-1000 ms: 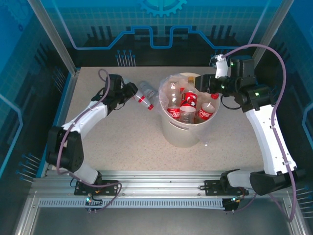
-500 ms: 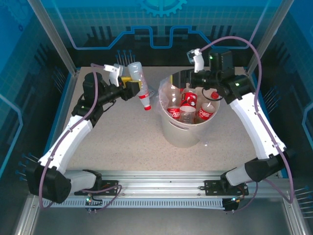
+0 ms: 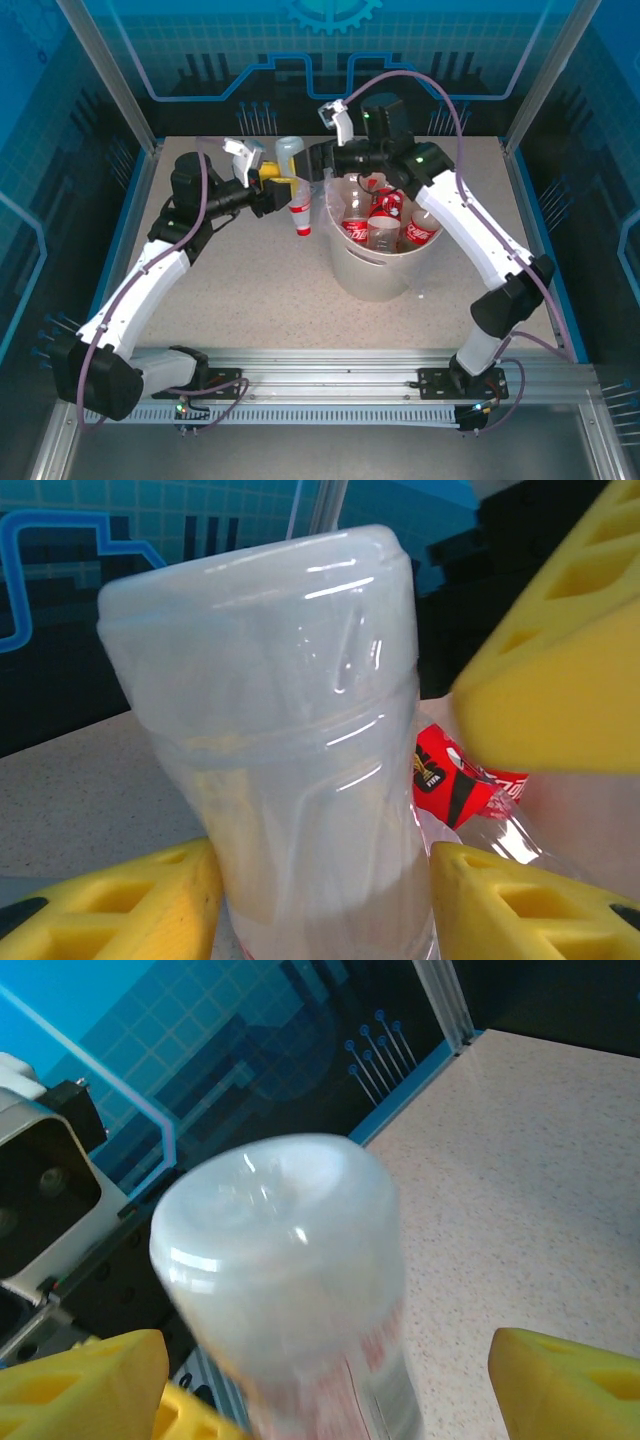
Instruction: Put the plastic bottles in the bin
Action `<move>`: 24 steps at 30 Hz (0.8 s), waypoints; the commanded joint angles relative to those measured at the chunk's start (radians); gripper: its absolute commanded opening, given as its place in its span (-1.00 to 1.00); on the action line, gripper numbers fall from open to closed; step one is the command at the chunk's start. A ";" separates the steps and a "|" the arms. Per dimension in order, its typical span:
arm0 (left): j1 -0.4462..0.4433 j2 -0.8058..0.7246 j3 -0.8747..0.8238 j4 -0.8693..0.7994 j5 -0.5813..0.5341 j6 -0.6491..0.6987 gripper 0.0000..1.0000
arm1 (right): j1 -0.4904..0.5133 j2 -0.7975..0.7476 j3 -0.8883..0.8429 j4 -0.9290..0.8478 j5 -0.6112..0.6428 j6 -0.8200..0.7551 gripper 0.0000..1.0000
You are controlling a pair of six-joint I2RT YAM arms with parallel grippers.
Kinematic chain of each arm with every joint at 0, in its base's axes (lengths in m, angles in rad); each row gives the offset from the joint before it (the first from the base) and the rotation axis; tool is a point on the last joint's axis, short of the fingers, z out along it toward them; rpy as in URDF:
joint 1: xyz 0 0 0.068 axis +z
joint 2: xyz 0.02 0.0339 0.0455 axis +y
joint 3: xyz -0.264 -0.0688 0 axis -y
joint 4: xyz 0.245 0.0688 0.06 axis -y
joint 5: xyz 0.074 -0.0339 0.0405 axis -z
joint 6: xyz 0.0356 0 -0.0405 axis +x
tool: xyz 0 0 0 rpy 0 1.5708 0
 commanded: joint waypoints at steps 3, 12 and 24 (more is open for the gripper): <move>-0.010 0.007 0.004 0.011 0.034 0.035 0.10 | 0.035 0.051 0.073 0.064 -0.019 0.017 0.65; -0.012 0.007 -0.001 0.011 0.036 0.027 0.10 | 0.037 0.051 0.065 0.062 0.023 0.011 0.16; -0.012 -0.083 0.000 0.007 -0.005 -0.015 0.98 | 0.017 0.021 0.086 0.128 0.072 -0.010 0.00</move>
